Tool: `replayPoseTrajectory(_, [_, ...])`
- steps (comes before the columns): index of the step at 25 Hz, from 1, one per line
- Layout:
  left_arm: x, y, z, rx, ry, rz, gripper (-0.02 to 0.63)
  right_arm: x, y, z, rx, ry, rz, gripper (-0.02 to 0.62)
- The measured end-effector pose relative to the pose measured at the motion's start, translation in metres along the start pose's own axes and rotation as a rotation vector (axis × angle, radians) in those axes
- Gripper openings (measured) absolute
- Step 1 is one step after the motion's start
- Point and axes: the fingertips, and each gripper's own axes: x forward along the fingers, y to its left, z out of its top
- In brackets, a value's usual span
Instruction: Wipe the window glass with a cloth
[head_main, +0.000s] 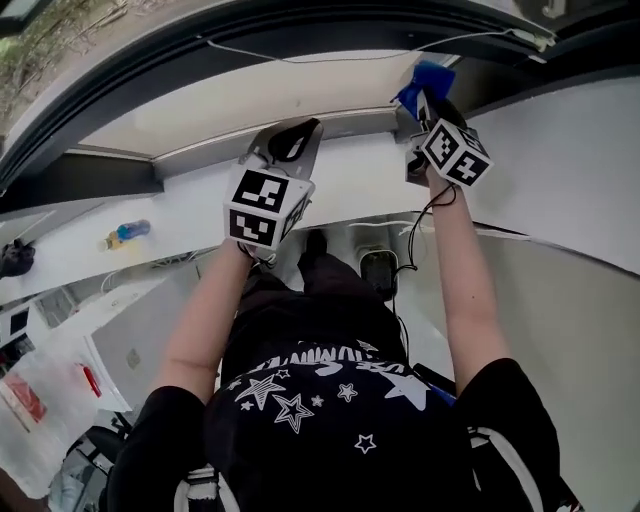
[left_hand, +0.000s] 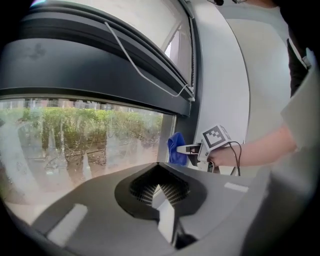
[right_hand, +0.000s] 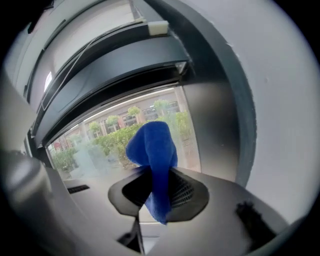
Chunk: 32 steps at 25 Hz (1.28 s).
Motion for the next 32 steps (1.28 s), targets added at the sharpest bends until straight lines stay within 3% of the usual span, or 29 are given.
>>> replayPoseTrajectory(8, [-0.101,0.086,-0.038,-0.086,-0.029,0.161,0.008,0.011,0.155,-0.051,-0.118,0.085,0.187,0.075])
replayPoseTrajectory(21, [-0.316,0.241,-0.133,-0.215,-0.087,0.436,0.008,0.012,0.503,-0.156,-0.246,0.177,0.593,0.075])
replayPoseTrajectory(25, [-0.35,0.281,-0.168,-0.248,-0.088,0.499,0.008,0.027,0.568,-0.185,-0.267,0.183,0.623,0.075])
replayPoseTrajectory(32, [-0.379,0.314,-0.185,-0.238,-0.107,0.534,0.008,0.06,0.636,-0.219,-0.326,0.21,0.654,0.075])
